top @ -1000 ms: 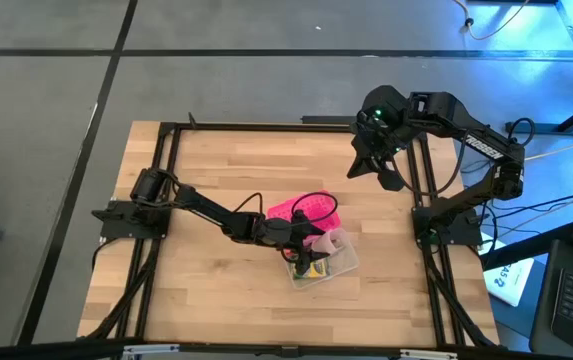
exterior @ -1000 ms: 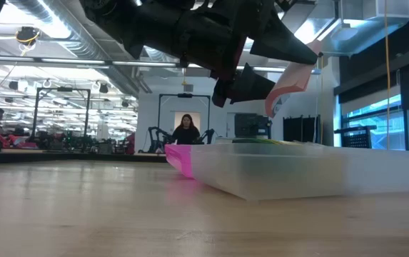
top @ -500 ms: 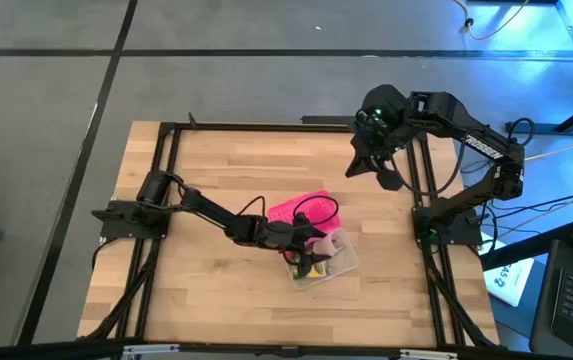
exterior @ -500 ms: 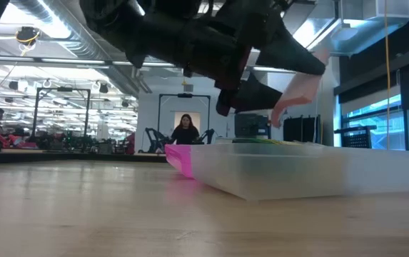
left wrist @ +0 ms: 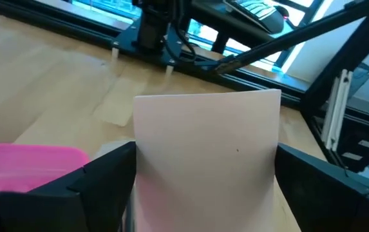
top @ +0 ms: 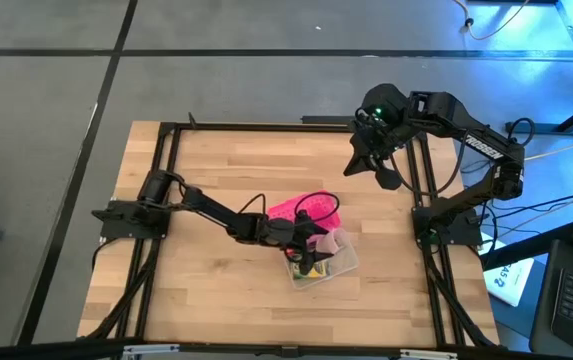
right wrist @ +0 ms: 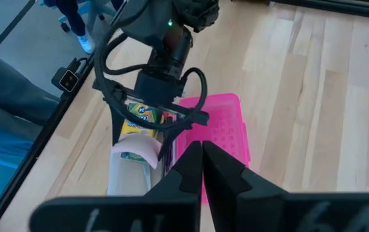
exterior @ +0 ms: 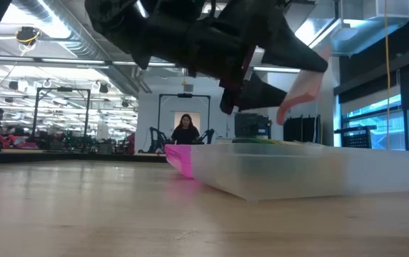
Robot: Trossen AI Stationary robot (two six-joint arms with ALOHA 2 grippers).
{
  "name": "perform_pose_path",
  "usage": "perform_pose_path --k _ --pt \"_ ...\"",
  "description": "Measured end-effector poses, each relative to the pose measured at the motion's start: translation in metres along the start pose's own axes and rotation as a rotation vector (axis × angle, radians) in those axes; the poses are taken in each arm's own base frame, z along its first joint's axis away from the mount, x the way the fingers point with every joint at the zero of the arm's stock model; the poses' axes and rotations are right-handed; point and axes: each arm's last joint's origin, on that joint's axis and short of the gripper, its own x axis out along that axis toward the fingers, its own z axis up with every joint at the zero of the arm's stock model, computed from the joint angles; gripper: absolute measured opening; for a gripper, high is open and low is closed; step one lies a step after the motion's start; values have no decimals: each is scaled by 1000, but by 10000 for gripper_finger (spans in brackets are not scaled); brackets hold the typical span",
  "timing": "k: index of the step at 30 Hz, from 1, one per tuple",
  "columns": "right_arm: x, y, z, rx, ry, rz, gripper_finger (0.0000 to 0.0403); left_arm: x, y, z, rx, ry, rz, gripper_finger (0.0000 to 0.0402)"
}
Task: Pack school essentials
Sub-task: Put the sticky note into the pink box
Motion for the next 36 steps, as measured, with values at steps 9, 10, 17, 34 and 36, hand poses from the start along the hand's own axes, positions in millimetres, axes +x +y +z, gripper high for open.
perform_pose_path --k 9,10,17,34,36 --pt "0 0 0 0 0 0 16 4 4 -5 -47 9 -19 379" --pt "0 0 0 0 -1 0 16 4 5 -5 -48 8 -18 385" --pt "0 0 0 -1 -1 0 16 4 5 -5 -91 9 -18 399" --pt "0 0 1 -4 -5 -3 16 0 32 33 21 1 -96 396" --pt "0 0 1 -4 -5 -2 16 -1 32 46 62 23 -119 395"
